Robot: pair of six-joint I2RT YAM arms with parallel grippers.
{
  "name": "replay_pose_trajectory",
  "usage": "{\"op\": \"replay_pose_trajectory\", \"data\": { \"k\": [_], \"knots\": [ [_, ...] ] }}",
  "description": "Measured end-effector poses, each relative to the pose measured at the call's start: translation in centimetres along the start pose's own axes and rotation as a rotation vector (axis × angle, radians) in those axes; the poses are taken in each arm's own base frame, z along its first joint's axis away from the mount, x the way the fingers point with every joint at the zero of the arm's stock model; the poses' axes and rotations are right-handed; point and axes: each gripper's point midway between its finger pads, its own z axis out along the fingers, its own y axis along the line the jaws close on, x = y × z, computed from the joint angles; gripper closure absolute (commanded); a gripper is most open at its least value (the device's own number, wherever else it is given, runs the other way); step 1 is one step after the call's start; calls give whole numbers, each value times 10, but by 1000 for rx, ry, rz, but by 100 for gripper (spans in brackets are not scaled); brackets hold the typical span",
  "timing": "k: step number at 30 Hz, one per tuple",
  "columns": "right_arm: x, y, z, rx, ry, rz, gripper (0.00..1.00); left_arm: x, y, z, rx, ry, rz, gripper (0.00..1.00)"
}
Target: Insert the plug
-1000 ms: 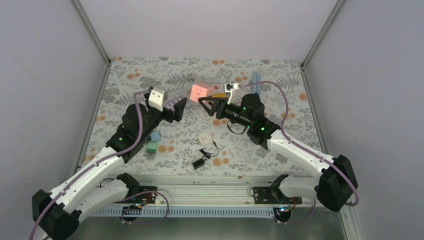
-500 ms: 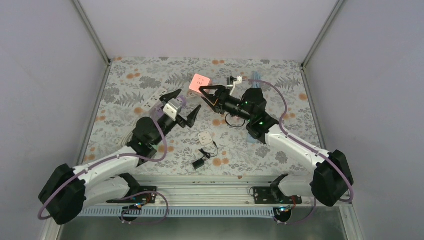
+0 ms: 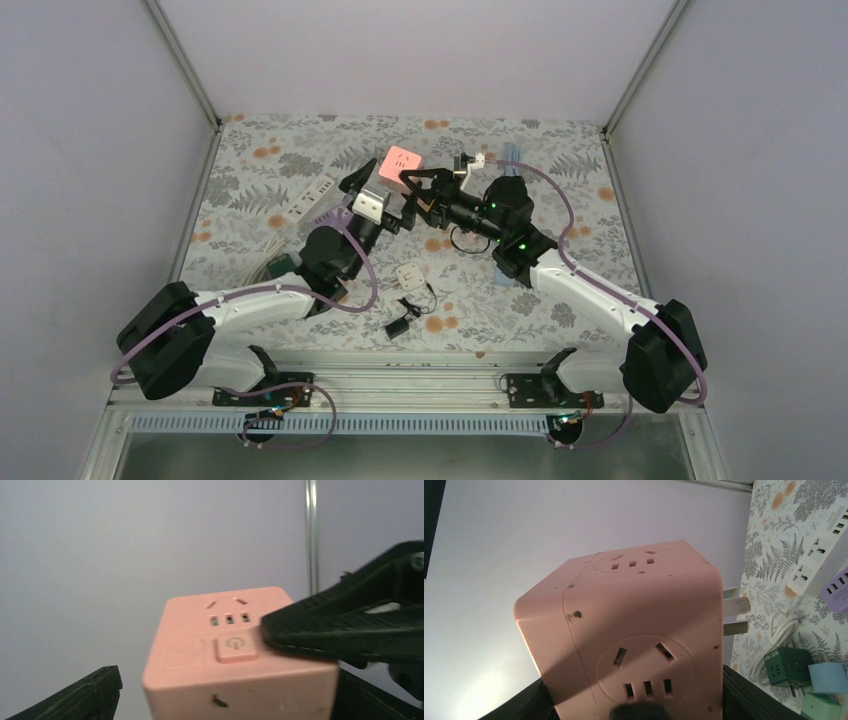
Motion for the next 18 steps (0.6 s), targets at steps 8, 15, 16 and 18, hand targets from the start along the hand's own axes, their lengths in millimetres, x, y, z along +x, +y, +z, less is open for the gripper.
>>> {"op": "replay_pose_trajectory", "data": {
  "k": [8,15,16,18],
  "knots": [
    [0,1,0,-4,-3,4,48,2,4,0,-50,10,-67,20],
    [-1,-3,1,9,-5,15,47,10,0,2,-60,14,-57,20],
    [-1,-4,1,14,-7,16,47,10,0,2,-60,15,-52,23],
    [-2,-7,1,25,-11,19,44,12,-1,3,-54,19,-39,30]
  ]
}}
